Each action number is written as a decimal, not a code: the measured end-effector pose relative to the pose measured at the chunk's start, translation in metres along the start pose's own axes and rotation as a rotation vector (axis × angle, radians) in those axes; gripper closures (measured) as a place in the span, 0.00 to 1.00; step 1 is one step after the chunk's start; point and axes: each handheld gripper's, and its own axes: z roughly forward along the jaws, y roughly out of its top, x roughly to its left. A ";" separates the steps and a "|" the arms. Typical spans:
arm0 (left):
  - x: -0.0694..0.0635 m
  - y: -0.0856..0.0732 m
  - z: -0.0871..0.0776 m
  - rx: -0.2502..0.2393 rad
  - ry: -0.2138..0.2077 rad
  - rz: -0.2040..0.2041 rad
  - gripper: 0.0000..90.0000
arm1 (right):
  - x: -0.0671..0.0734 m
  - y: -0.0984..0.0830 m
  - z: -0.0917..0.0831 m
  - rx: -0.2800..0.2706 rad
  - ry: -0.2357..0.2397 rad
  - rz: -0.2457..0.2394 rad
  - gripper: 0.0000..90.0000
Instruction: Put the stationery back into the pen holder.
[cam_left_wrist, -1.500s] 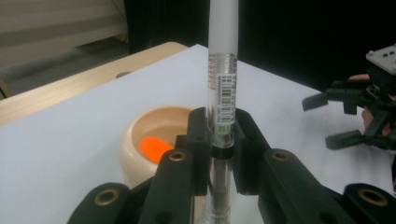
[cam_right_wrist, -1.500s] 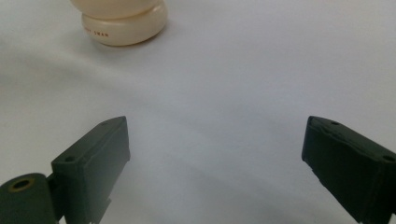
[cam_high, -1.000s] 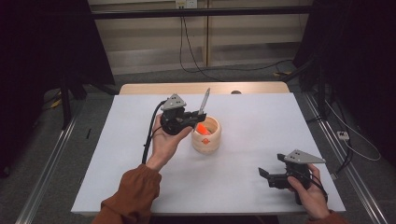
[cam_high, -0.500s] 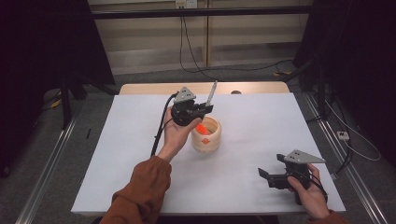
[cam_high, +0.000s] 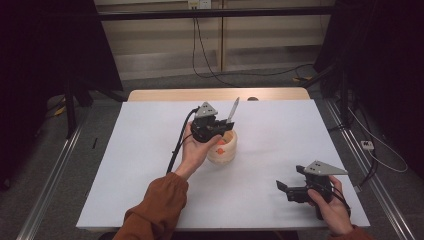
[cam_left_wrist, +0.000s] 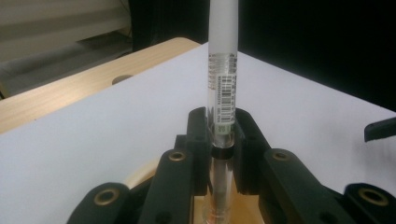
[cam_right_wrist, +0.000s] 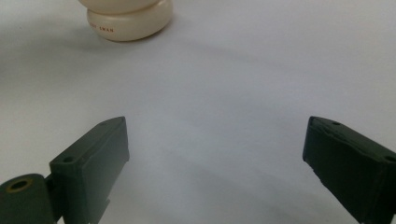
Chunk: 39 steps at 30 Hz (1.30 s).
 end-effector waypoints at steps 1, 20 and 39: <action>0.000 -0.002 0.000 0.000 -0.001 -0.003 0.88 | 0.000 0.000 0.000 0.001 0.000 -0.001 0.08; -0.004 -0.017 -0.007 0.052 0.011 0.029 0.82 | 0.000 0.000 0.001 0.004 -0.002 -0.005 0.08; 0.004 -0.010 -0.027 0.048 0.057 -0.008 0.29 | 0.000 0.000 0.002 0.002 -0.005 -0.004 0.07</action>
